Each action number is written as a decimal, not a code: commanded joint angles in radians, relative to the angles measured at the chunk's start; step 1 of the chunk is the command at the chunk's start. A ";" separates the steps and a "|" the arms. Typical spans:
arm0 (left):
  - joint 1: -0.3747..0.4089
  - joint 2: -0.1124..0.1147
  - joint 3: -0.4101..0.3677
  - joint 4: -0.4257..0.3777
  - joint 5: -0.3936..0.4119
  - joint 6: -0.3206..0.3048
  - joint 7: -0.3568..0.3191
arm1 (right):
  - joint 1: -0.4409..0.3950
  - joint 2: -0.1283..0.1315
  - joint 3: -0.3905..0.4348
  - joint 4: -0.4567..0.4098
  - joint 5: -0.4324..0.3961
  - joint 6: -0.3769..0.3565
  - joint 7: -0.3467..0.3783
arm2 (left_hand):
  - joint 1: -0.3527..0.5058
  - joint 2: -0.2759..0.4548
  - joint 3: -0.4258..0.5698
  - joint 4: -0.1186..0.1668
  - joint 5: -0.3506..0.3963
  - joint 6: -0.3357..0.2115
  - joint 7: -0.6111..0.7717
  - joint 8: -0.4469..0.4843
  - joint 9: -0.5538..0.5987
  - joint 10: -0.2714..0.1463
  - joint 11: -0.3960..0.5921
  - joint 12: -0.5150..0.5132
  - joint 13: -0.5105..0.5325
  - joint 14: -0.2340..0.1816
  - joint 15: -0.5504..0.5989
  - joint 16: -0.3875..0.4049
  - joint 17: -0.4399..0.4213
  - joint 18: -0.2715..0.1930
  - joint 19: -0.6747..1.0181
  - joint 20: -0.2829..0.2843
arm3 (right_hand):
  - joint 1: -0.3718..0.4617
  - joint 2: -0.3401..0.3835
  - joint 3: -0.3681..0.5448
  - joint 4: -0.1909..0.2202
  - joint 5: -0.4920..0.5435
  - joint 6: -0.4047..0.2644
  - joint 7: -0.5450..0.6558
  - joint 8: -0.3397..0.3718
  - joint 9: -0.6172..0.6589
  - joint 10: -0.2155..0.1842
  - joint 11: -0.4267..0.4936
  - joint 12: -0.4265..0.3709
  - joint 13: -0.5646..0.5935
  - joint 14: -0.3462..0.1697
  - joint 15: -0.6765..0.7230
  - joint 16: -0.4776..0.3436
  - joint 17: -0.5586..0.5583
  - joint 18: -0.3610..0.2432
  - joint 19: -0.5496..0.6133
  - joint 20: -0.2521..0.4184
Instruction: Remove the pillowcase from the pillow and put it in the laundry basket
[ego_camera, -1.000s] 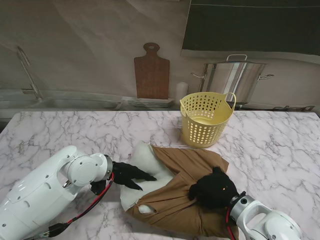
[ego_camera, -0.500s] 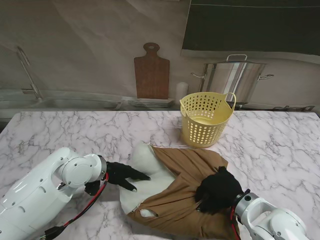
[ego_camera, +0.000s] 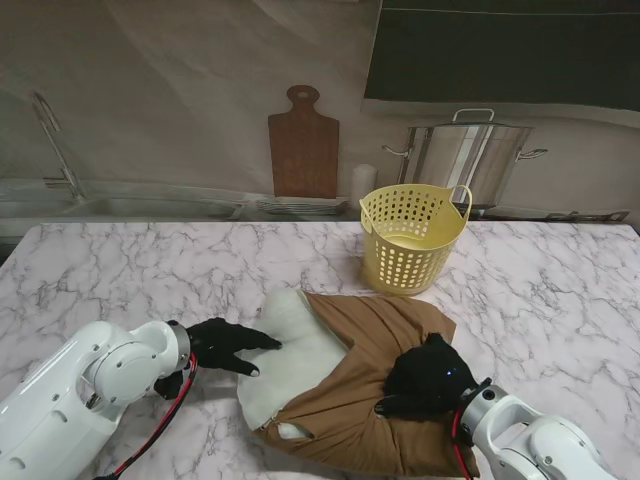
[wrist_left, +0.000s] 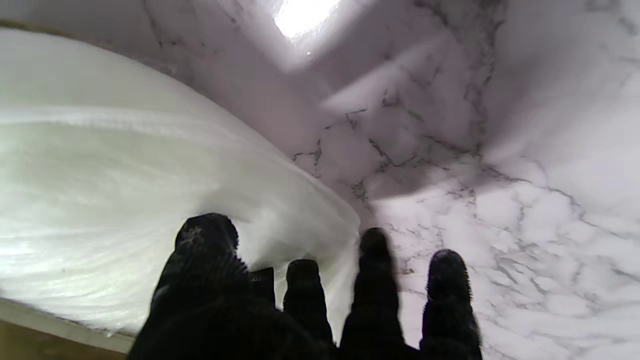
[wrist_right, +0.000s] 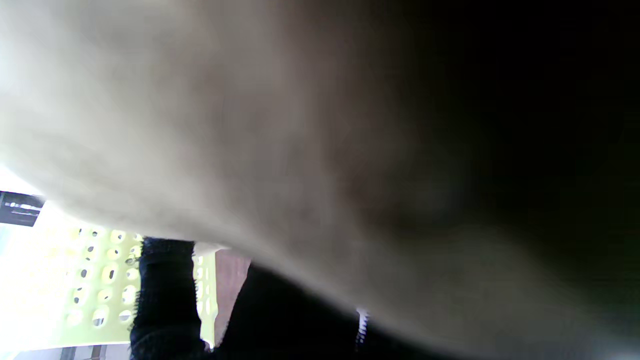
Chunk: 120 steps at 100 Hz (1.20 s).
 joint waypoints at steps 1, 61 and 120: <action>0.013 0.009 -0.011 -0.030 0.023 -0.009 -0.028 | 0.012 0.004 -0.015 0.043 -0.003 0.027 0.022 | 0.050 -0.032 0.031 0.034 0.047 0.077 0.058 0.032 0.020 0.147 0.011 0.011 0.014 0.064 0.010 0.011 0.005 0.025 0.139 0.023 | 0.012 -0.022 0.090 0.035 0.014 0.220 0.072 0.045 0.019 0.067 0.009 -0.009 0.070 0.151 0.052 0.016 0.024 0.007 0.044 0.023; 0.154 -0.028 -0.100 -0.164 -0.046 -0.127 0.219 | 0.112 0.004 -0.134 0.068 0.023 0.188 0.089 | 0.040 0.002 0.030 0.026 0.132 0.126 0.110 0.069 0.145 0.227 0.034 0.045 0.068 0.103 0.040 0.032 0.024 0.062 0.210 0.008 | 0.115 0.157 -0.113 0.040 -0.004 0.293 -0.001 0.005 0.078 0.104 0.046 -0.003 0.134 0.195 0.121 0.048 0.108 -0.022 0.159 0.058; -0.074 -0.002 0.169 0.068 -0.211 -0.031 0.095 | 0.064 -0.007 -0.100 0.047 0.058 0.135 -0.020 | -0.072 -0.162 0.038 0.037 0.019 0.113 0.045 0.048 0.069 0.207 0.009 0.038 0.050 0.095 0.031 0.031 0.005 0.060 0.194 -0.018 | 0.078 0.099 -0.117 0.051 -0.144 0.277 -0.076 -0.012 -0.066 0.116 -0.003 -0.025 0.024 0.185 0.043 0.004 0.055 -0.032 0.127 0.035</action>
